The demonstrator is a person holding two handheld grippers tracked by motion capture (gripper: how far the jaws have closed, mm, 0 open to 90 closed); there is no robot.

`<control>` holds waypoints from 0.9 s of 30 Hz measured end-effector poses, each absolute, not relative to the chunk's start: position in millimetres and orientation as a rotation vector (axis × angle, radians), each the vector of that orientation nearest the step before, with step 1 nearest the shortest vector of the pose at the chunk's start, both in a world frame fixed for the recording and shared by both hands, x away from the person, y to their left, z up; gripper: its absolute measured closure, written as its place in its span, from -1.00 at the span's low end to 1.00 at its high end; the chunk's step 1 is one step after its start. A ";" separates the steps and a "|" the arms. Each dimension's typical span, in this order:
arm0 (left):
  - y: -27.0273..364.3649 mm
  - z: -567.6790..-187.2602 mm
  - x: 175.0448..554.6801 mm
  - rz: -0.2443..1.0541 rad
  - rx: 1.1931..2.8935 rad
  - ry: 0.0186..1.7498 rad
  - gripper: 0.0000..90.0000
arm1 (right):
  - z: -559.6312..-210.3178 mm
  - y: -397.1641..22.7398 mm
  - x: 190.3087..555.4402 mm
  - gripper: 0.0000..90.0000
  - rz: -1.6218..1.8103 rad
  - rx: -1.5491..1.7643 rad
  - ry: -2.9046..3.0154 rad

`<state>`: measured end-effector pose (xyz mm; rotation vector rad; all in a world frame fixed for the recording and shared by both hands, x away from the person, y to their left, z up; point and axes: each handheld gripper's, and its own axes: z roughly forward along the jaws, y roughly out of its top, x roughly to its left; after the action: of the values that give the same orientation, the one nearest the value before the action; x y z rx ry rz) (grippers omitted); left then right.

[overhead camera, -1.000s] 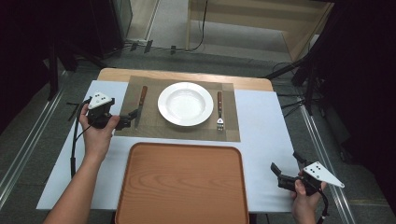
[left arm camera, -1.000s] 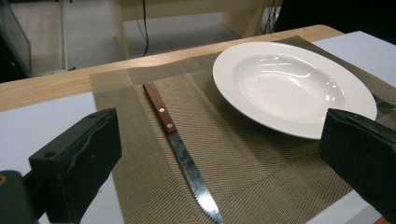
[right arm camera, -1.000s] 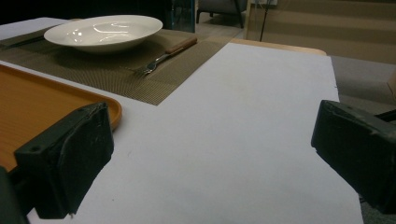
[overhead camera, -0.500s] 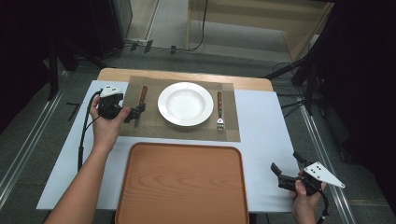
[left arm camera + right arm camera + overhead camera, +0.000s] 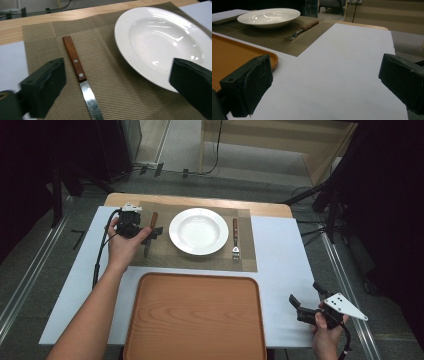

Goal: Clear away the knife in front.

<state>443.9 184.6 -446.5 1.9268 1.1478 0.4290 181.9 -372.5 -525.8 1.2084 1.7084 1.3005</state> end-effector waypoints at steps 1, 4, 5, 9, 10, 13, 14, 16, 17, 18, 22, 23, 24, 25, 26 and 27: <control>183.5 -446.4 445.9 0.437 1.930 1.165 -0.97 | -525.8 -372.5 181.9 -1.00 1.300 1.208 1.708; 182.2 -448.8 455.1 0.429 1.944 1.218 -0.87 | -525.8 -372.2 181.7 -1.00 1.297 1.214 1.706; 182.2 -448.8 455.1 0.429 1.944 1.218 -0.84 | -525.8 -372.2 181.7 -1.00 1.297 1.214 1.706; 183.4 -452.7 464.3 0.426 1.962 1.284 -0.72 | -525.9 -372.2 181.7 -1.00 1.295 1.218 1.703; 183.3 -454.2 467.8 0.430 1.978 1.306 -0.65 | -526.0 -371.8 182.3 -1.00 1.289 1.219 1.705; 183.6 -455.8 472.7 0.413 1.997 1.335 -0.48 | -526.1 -371.1 182.3 -1.00 1.280 1.212 1.707; 183.6 -456.5 475.6 0.399 2.008 1.359 -0.32 | -526.2 -370.5 182.9 -1.00 1.274 1.211 1.707; 183.9 -458.2 479.9 0.381 2.034 1.387 -0.26 | -526.2 -370.2 183.3 -1.00 1.273 1.211 1.709; 183.9 -459.4 482.2 0.375 2.041 1.403 -0.17 | -526.2 -369.9 183.5 -1.00 1.270 1.210 1.710; 183.6 -460.7 485.7 0.358 2.064 1.421 -0.12 | -526.2 -369.7 183.5 -1.00 1.268 1.206 1.711; 179.8 -464.3 495.7 0.370 2.136 1.451 0.13 | -526.2 -368.8 183.4 -1.00 1.260 1.202 1.715; 179.8 -464.3 495.7 0.370 2.136 1.451 0.17 | -526.2 -368.8 183.4 -1.00 1.260 1.202 1.715; 179.6 -465.8 498.6 0.366 2.150 1.464 0.17 | -526.1 -369.0 183.4 -1.00 1.263 1.206 1.714; 179.3 -467.7 501.3 0.364 2.151 1.484 0.17 | -526.1 -369.0 183.4 -1.00 1.263 1.206 1.714; 179.7 -469.8 503.5 0.369 2.132 1.517 0.18 | -526.2 -369.5 183.5 -1.00 1.267 1.205 1.712; 180.2 -471.3 504.6 0.368 2.116 1.529 0.24 | -526.1 -370.5 183.0 -1.00 1.277 1.210 1.708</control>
<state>504.6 180.2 -471.3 2.1161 1.5286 0.3680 183.0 -370.5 -526.1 1.2096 1.7078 1.2774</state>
